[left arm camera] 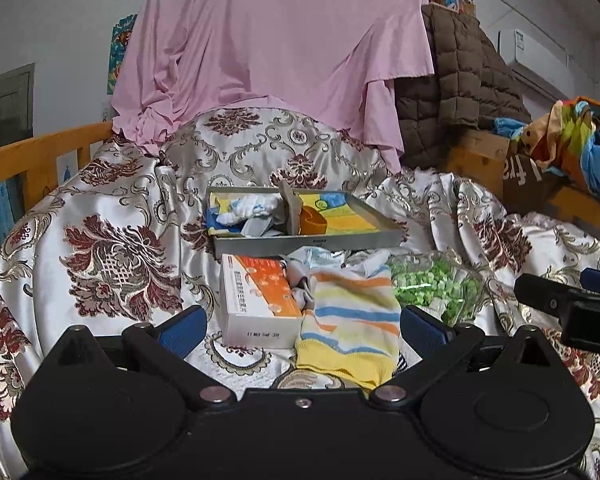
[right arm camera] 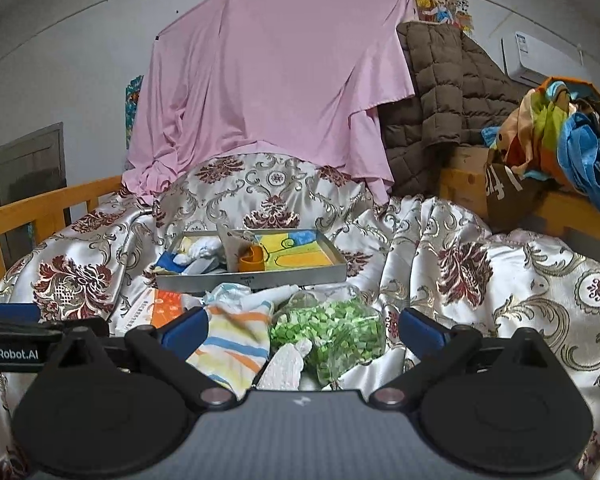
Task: Organize soft objects
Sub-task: 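Withdraw both tools from the tray back over the remaining items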
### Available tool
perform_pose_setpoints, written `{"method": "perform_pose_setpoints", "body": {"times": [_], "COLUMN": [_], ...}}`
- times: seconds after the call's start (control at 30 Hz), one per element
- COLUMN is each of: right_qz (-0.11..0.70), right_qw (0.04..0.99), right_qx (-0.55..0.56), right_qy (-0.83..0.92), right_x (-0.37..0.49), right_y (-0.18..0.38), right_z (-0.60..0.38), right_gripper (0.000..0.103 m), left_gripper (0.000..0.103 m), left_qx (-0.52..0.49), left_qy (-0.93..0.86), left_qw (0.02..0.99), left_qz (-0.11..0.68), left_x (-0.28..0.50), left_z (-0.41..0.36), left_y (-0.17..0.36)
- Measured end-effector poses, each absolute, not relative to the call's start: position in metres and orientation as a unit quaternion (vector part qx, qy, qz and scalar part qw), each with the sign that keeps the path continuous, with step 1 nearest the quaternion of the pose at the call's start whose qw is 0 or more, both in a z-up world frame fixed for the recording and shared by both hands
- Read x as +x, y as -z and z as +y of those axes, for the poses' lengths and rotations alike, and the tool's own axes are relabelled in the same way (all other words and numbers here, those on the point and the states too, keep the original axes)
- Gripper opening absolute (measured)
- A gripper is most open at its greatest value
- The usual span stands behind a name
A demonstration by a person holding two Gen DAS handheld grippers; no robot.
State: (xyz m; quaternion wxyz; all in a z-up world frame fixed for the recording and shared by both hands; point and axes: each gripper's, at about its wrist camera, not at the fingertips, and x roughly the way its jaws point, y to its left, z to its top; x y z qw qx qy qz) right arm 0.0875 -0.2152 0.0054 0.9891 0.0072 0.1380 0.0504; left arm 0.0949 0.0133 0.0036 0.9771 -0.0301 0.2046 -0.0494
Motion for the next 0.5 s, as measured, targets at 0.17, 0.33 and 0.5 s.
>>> {"method": "perform_pose_setpoints", "body": {"times": [0.17,0.33,0.5], "right_qz": [0.149,0.16,0.172], "right_qw": [0.988,0.986,0.984], "right_qx": [0.006,0.008,0.007], "right_qy": [-0.048,-0.048,-0.049], "right_x": [0.09,0.093,0.095], "right_y": [0.0,0.003,0.006], "right_z": [-0.215,-0.217,-0.217], "right_gripper": [0.103,0.103,0.103], "left_gripper": [0.102,0.102,0.102], "left_qx": [-0.027,-0.026,-0.023], "left_qy": [0.052,0.049,0.049], "left_qw": [0.975,0.973,0.972], "left_qz": [0.216,0.223,0.227], "left_x": [0.097,0.098,0.099], "left_z": [0.011,0.011,0.01], "left_y": [0.002,0.005,0.006]}}
